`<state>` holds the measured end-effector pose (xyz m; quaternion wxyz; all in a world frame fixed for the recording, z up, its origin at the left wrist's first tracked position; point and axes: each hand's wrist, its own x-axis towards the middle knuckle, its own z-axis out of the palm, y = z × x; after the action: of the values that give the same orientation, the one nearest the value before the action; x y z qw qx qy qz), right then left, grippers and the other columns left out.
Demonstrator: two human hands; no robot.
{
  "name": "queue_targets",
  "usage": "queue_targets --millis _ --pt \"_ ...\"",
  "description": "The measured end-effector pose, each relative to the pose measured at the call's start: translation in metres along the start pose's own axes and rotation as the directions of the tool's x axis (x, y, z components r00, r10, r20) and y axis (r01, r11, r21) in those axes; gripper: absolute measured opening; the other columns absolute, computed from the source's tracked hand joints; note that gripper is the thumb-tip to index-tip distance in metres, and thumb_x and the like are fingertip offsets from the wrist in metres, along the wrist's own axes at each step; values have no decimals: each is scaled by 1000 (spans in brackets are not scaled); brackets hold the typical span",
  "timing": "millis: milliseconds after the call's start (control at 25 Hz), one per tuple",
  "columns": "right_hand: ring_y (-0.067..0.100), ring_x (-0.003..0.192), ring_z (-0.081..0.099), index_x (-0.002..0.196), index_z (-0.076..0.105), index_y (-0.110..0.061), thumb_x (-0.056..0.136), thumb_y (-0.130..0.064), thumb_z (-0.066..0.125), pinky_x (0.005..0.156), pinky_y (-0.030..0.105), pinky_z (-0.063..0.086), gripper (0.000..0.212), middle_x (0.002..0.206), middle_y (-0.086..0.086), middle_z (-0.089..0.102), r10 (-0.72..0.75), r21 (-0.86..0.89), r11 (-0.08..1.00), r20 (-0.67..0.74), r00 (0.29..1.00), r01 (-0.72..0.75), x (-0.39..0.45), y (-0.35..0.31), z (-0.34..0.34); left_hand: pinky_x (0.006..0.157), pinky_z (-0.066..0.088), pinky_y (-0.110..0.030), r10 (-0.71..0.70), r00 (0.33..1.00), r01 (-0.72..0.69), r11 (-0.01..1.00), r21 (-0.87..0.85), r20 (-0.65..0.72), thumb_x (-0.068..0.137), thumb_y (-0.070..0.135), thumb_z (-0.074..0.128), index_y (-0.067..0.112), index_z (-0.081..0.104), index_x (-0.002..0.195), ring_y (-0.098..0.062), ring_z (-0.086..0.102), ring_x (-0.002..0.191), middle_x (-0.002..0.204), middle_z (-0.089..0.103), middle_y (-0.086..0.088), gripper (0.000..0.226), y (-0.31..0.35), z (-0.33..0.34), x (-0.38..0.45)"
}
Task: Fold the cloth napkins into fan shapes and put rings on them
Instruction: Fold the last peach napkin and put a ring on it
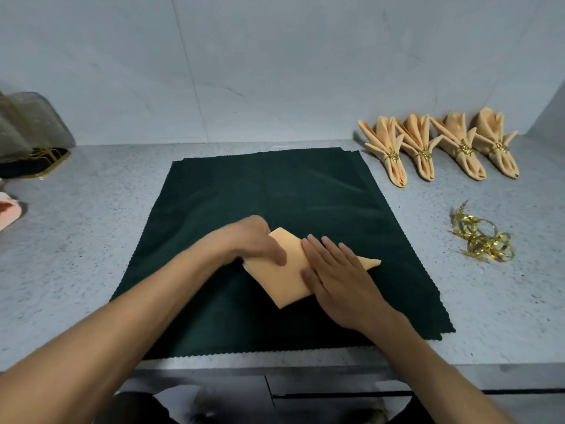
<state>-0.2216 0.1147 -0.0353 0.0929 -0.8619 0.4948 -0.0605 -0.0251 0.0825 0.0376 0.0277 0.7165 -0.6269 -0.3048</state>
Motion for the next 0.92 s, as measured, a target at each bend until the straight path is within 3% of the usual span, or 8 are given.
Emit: queue_targets --millis 80,160,240,480,600,680,760,920 --pt "12 152 -5 158 3 -24 96 -52 -6 119 30 -11 68 165 -8 1 12 -54 998 -33 999 -14 3 1 4 89 46 -35 389 840 -212 876 433 -377 80 38 56 17 63 113 -27 58 110 116 64 -2 40 3 24 -7" --pt "15 152 -3 158 5 -22 91 -49 -10 118 32 -11 74 165 -4 4 -37 -103 994 -38 999 32 2 1 7 113 29 -35 627 737 -494 755 431 -254 93 41 34 14 48 141 -26 38 139 148 45 -7 58 2 56 -11" --pt "12 151 -8 157 1 -24 91 -50 -12 117 29 -14 73 165 -7 -1 -61 -95 994 -29 998 58 -1 5 6 122 10 -36 614 782 -540 754 374 -107 102 45 14 16 17 156 -15 6 151 164 13 -2 61 -14 82 -8" --pt "5 148 -14 158 -1 -23 80 -66 -29 118 25 -12 93 163 -9 -11 53 -81 995 -29 998 -55 -24 38 -1 121 -9 -29 549 818 -436 786 439 -170 88 59 -7 31 4 157 -12 -12 150 164 -7 5 75 -26 91 -11" --pt "18 150 19 154 27 -14 97 -49 7 121 35 19 70 163 0 21 42 -164 984 -133 990 -64 -37 41 -7 121 -8 -30 531 830 -417 795 440 -173 85 62 -9 37 1 156 -14 -13 150 165 -9 4 76 -22 91 -15" --pt "27 125 53 132 58 -9 94 -29 34 106 39 43 49 140 5 54 -143 -194 975 -179 973 108 -32 33 -11 122 -6 -32 532 829 -422 799 429 -174 86 62 -8 37 3 156 -14 -12 150 165 -7 2 75 -23 89 -16" --pt "23 95 54 114 64 -13 86 -24 44 85 37 47 36 117 2 58 -242 -159 965 -221 945 210 -25 25 -12 122 -5 -31 527 834 -427 804 413 -165 86 63 -9 36 3 156 -14 -12 150 165 -7 2 76 -24 89 -16" --pt "21 89 53 110 66 -17 80 -32 48 74 35 45 37 108 -2 57 -140 -83 989 -271 952 122 -19 26 -8 123 -3 -35 503 856 -415 809 417 -123 84 75 -4 28 -1 157 -13 -15 150 165 -11 0 87 -23 87 -17"
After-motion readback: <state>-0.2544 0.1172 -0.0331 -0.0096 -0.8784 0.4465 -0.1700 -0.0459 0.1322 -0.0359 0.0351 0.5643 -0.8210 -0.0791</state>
